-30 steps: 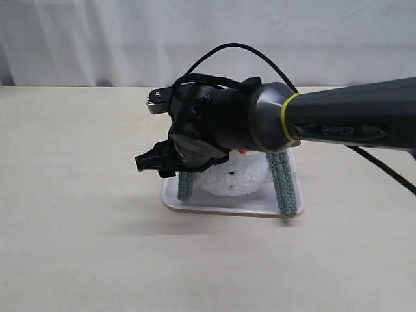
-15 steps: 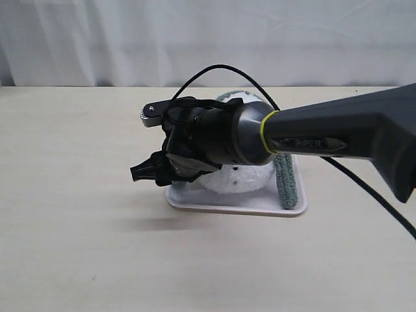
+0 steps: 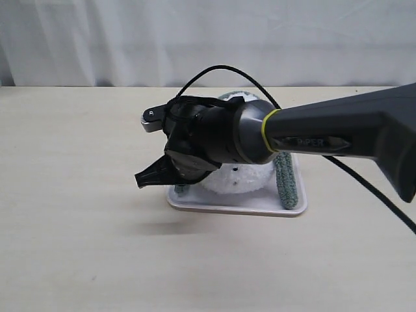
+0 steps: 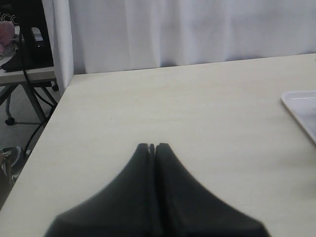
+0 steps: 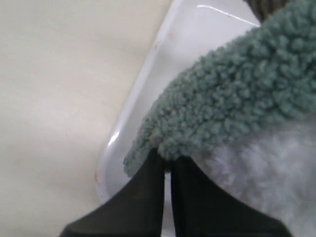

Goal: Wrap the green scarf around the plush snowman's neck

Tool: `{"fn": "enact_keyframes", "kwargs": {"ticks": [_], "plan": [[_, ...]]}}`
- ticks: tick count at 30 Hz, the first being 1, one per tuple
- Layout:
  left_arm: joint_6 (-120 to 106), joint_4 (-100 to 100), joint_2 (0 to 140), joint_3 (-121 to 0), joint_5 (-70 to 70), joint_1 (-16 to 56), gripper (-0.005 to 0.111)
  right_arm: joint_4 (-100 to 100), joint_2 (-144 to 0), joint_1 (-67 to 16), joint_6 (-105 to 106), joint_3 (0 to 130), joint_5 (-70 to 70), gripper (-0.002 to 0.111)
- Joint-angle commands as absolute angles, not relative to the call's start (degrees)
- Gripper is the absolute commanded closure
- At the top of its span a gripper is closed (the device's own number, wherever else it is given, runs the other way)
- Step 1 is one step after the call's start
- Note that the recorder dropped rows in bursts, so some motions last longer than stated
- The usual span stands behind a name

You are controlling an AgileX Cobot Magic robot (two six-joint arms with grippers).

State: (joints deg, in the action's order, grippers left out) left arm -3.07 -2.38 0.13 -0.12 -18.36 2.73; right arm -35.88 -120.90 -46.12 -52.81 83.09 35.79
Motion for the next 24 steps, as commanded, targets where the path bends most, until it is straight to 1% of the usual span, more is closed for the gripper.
{"fn": "enact_keyframes", "kwargs": {"ticks": [1,9,17,24], "plan": [[-2.91,-2.31,0.0,0.0,-17.77,2.65,0.107,-31.93,-117.64,-46.11,-44.91,83.09,40.92,0.104],[-2.91,-2.31,0.0,0.0,-17.77,2.65,0.107,-26.86,-112.9,-46.11,-36.05,83.09,50.63,0.104],[-2.91,-2.31,0.0,0.0,-17.77,2.65,0.107,-26.46,-114.29,-46.11,-32.07,83.09,58.26,0.104],[-2.91,-2.31,0.0,0.0,-17.77,2.65,0.107,-26.46,-114.45,-46.11,-28.9,83.09,61.78,0.104]]}}
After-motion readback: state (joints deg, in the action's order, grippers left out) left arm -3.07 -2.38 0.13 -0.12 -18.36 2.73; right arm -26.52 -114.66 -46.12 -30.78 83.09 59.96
